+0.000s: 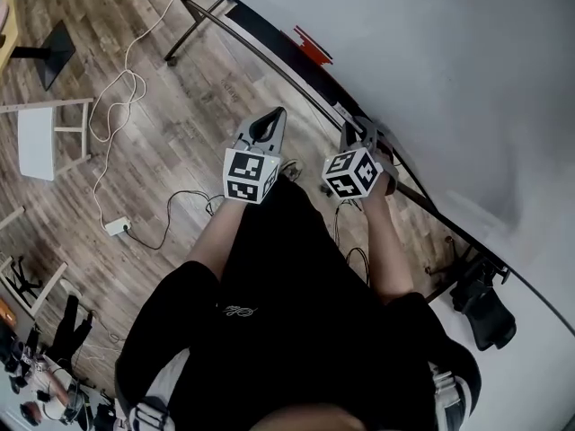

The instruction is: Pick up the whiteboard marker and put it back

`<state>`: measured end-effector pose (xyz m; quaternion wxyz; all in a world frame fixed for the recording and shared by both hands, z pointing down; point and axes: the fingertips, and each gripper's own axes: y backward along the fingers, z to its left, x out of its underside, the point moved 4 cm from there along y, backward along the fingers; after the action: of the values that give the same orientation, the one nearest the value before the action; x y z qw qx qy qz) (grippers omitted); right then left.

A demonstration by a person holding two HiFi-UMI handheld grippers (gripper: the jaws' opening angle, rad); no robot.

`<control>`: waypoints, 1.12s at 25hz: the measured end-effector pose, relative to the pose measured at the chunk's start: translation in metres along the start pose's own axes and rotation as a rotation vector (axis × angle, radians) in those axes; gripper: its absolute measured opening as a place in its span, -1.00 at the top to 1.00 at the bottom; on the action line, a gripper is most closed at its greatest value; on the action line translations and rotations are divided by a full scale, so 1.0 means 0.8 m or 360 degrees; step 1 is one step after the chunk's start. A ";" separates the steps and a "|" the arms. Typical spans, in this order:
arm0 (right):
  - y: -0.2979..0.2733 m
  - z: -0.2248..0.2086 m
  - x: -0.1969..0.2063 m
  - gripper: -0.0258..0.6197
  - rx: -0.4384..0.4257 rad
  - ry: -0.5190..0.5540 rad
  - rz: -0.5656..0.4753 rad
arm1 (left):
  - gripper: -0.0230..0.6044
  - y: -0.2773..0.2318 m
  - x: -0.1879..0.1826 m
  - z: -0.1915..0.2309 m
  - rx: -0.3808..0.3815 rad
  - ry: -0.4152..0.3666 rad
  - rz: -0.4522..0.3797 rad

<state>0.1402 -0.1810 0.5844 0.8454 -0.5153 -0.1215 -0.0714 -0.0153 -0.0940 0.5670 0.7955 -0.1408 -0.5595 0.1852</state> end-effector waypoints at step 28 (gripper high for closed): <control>-0.029 -0.005 0.001 0.74 -0.0067 0.0023 0.0030 | 0.90 -0.036 -0.025 -0.031 0.0090 -0.0067 0.0028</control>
<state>0.1358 -0.1950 0.6024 0.8358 -0.5336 -0.1090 -0.0698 0.0059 -0.1295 0.5544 0.7856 -0.1191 -0.5693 0.2108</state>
